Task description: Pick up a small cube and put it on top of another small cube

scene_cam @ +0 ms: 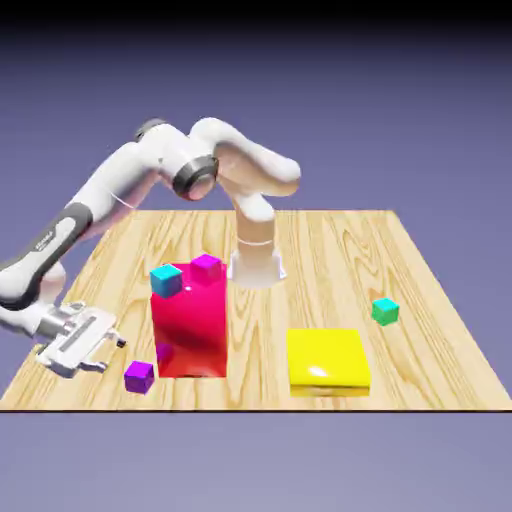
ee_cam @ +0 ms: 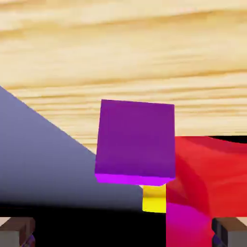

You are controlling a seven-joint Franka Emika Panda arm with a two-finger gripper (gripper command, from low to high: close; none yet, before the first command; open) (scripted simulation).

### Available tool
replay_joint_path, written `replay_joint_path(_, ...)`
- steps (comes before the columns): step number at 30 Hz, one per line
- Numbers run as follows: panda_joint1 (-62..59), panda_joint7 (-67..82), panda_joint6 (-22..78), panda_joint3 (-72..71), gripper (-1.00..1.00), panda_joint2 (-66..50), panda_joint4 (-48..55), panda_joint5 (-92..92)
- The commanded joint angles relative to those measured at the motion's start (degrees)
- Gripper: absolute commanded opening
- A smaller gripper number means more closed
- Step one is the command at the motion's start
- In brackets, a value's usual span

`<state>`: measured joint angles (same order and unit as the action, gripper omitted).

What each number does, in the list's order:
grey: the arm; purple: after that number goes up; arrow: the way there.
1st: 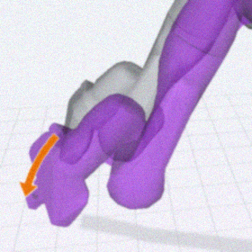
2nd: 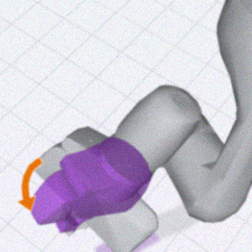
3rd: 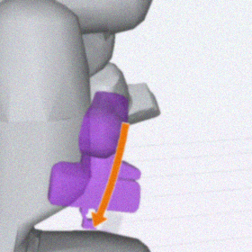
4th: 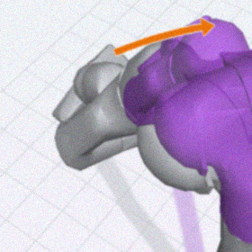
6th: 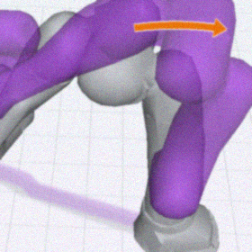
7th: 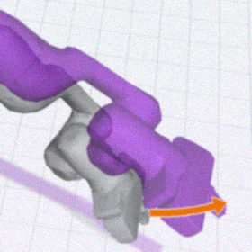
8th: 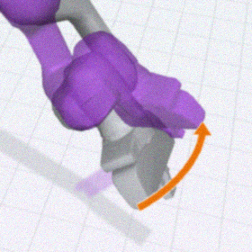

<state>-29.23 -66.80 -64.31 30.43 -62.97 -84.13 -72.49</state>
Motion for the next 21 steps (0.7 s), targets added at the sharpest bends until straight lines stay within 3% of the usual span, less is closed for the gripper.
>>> replay_joint_path(1,0.3,-0.2,0.4,0.0,0.0,-0.5,-0.4,-0.9)
replay_joint_path(5,4.5,2.0,-4.1,-1.9,0.0,-0.6,-5.4,-3.0)
replay_joint_path(6,4.5,2.0,-4.1,-1.9,-1.0,-0.6,-5.4,-3.0)
replay_joint_path(10,1.3,1.2,-0.5,-1.2,-1.0,0.4,-1.0,-0.2)
replay_joint_path(21,17.0,5.2,25.6,15.8,-1.0,18.4,0.5,20.5)
